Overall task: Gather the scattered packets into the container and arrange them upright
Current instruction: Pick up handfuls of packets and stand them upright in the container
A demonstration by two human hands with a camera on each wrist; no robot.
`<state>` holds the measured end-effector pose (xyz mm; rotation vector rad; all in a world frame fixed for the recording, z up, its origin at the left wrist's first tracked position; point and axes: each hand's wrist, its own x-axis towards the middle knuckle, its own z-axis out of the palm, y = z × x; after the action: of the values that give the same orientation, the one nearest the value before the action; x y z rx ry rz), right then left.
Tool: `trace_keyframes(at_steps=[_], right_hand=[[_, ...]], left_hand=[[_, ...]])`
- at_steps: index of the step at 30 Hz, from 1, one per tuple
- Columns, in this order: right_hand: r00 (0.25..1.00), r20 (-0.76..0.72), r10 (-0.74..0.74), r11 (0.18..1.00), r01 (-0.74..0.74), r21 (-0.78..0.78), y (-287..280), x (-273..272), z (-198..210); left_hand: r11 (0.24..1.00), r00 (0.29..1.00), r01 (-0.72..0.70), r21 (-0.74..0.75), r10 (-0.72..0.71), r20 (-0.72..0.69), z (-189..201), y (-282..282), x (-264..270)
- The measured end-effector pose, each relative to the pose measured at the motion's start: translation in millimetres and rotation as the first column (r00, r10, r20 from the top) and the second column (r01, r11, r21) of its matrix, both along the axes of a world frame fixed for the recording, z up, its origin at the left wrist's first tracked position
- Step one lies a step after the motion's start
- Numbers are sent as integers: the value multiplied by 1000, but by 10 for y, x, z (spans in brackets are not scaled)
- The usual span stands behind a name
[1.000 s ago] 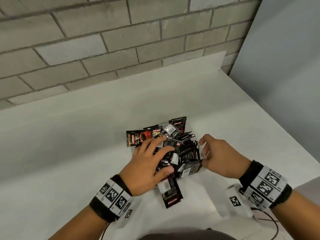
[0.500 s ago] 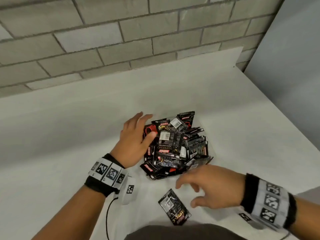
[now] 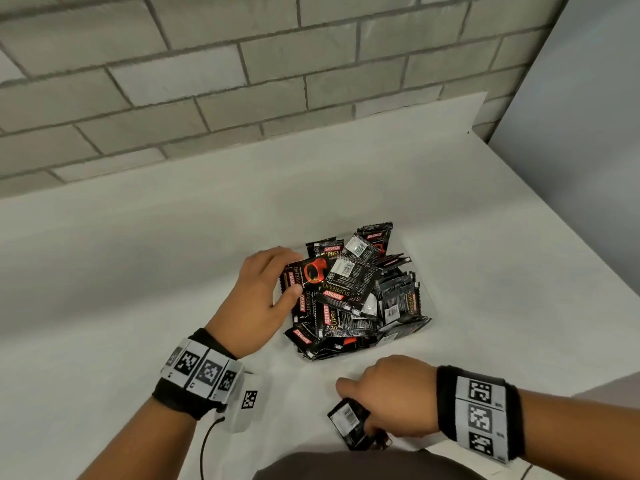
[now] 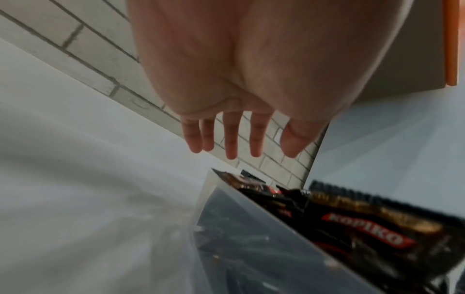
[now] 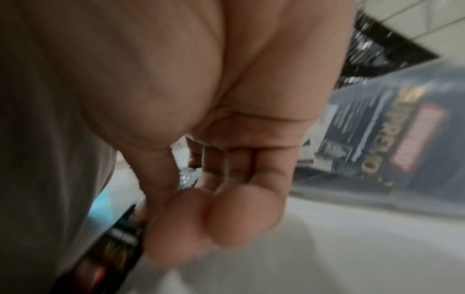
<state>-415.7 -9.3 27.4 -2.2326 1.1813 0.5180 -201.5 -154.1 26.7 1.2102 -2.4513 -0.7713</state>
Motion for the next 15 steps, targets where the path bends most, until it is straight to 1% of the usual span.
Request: trace_keyframes(at_steps=[2,4,6,7,8,9,10,12,15], right_hand=[[992,104,-68,997,72,-28,9,-77,170],[942,300,-147,976,188,-112,-8,-185,482],[874,431,-225,911,346,-226,-51,-340,745],[861,447,-241,859,404,-315,-85,-420,820],[871,428,-240,808,424,-409,-122,-471,861],[897,381,-226,779,401,-482,-163,-494,863],[924,326,-199,766,354,-537,-197,-502,803],[963,229,-145,769,255,-586,-268,-447,617],[985,146,-87,807,156,-569,-345,-289,271]], left_hand=[[1000,999,17,13,-17,-27,82,25,39],[996,997,52,76,-48,-61,155,71,88],[977,990,121,175,-106,-93,200,132,131],[966,986,160,201,-145,-86,209,162,141],[958,980,196,209,-186,-65,201,191,144],[953,975,222,204,-218,-43,175,216,135],[951,971,238,196,-238,-26,131,233,118],[956,971,237,170,-239,-9,40,248,69],[973,980,196,119,-199,15,-38,222,25]])
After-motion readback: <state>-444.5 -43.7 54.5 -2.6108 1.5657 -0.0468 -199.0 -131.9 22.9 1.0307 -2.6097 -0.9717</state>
